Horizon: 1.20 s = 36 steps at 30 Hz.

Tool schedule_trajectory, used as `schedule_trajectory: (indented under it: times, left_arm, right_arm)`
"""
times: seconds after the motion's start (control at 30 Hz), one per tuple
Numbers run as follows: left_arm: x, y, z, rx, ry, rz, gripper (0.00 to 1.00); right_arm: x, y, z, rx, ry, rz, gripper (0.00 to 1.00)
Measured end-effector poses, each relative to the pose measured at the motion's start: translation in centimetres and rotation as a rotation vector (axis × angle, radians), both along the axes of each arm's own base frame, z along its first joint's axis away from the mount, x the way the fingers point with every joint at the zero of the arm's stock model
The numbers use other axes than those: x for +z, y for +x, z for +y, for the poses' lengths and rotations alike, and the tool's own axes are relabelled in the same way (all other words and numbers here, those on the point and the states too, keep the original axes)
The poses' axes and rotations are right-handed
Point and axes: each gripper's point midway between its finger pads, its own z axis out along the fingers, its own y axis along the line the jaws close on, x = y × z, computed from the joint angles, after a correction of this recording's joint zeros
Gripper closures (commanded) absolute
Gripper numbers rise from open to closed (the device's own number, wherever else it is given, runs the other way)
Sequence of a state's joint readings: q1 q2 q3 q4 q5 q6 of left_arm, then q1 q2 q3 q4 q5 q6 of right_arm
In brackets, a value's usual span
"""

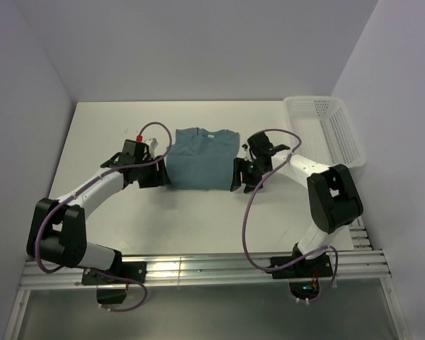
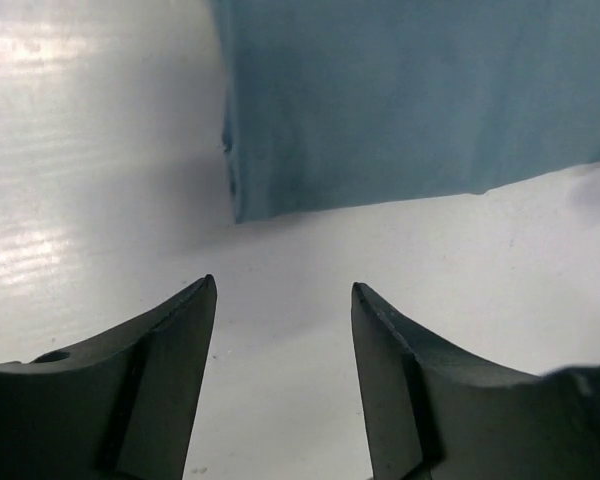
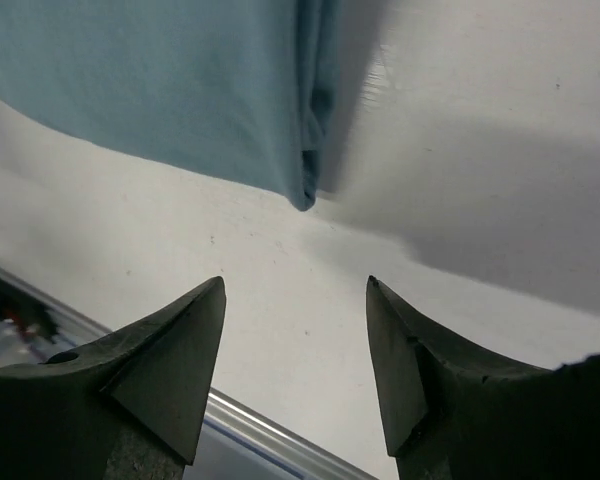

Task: Roll the t-shirts
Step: Roll the tshirt

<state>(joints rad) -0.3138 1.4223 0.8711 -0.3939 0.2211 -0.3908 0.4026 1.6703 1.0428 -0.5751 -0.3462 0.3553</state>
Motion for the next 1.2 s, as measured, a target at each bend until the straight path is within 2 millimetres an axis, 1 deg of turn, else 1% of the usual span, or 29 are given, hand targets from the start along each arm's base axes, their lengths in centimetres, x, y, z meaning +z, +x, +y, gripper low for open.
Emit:
schedule_trajectory:
  times: [0.13,0.2,0.27,0.4,0.5,0.53,0.6,0.67,0.73,0.87,0.9,0.97,1.0,1.07,1.1,1.17,1.2]
  left_arm:
    - [-1.1,-0.3,2.2,0.095,-0.102,0.072,0.37]
    - [-1.3,0.4,3.5,0.159,-0.162,0.101,0.36]
    - [-1.5,1.0,4.2,0.200,-0.205,0.120,0.32]
    - [-2.0,1.5,3.2,0.202,-0.291,0.161,0.29]
    - [-2.5,1.8,2.3,0.194,-0.348,0.188,0.28]
    - [-2.7,1.9,2.1,0.190,-0.360,0.198,0.28]
    - [-3.1,2.0,1.9,0.187,-0.375,0.214,0.30]
    - [-3.4,2.3,1.7,0.187,-0.386,0.226,0.32]
    - [-3.5,2.6,1.6,0.187,-0.392,0.234,0.35]
    - [-4.0,3.6,1.4,0.186,-0.400,0.246,0.43]
    - [-4.1,3.8,1.4,0.187,-0.402,0.250,0.48]
    - [-4.4,3.9,1.3,0.187,-0.405,0.259,0.55]
    - [-4.6,3.9,1.2,0.188,-0.407,0.266,0.64]
    - [-4.9,3.8,1.2,0.189,-0.412,0.278,0.72]
    - [-5.1,3.8,1.1,0.189,-0.415,0.284,0.79]
    - [-5.3,3.7,0.9,0.187,-0.421,0.296,0.85]
    - [-5.4,3.7,0.8,0.186,-0.424,0.300,0.90]
  right_arm:
    - [-0.4,0.0,0.1,-0.073,0.122,0.046,0.34]
    - [-0.5,-0.1,0.7,-0.091,0.177,0.066,0.34]
    - [-0.7,0.1,1.3,-0.109,0.224,0.077,0.34]
    - [-0.7,0.7,2.1,-0.136,0.281,0.077,0.35]
    - [-1.0,1.5,2.2,-0.163,0.295,0.071,0.38]
    - [-1.3,1.8,2.1,-0.174,0.296,0.074,0.41]
    - [-1.8,2.0,2.0,-0.197,0.300,0.093,0.43]
    - [-2.0,2.4,2.1,-0.214,0.306,0.103,0.45]
    - [-2.0,2.7,2.0,-0.225,0.302,0.098,0.47]
    - [-2.3,3.1,1.8,-0.243,0.290,0.101,0.55]
    - [-2.4,3.2,1.8,-0.247,0.287,0.102,0.66]
    - [-2.7,3.6,1.7,-0.256,0.275,0.103,0.79]
    - [-2.9,3.7,1.7,-0.261,0.272,0.109,0.91]
    - [-3.2,3.8,1.6,-0.267,0.262,0.117,1.00]
    - [-3.2,3.8,1.6,-0.270,0.257,0.118,1.00]
    - [-3.2,3.9,1.4,-0.277,0.246,0.120,1.00]
    - [-3.3,3.9,1.3,-0.278,0.240,0.121,1.00]
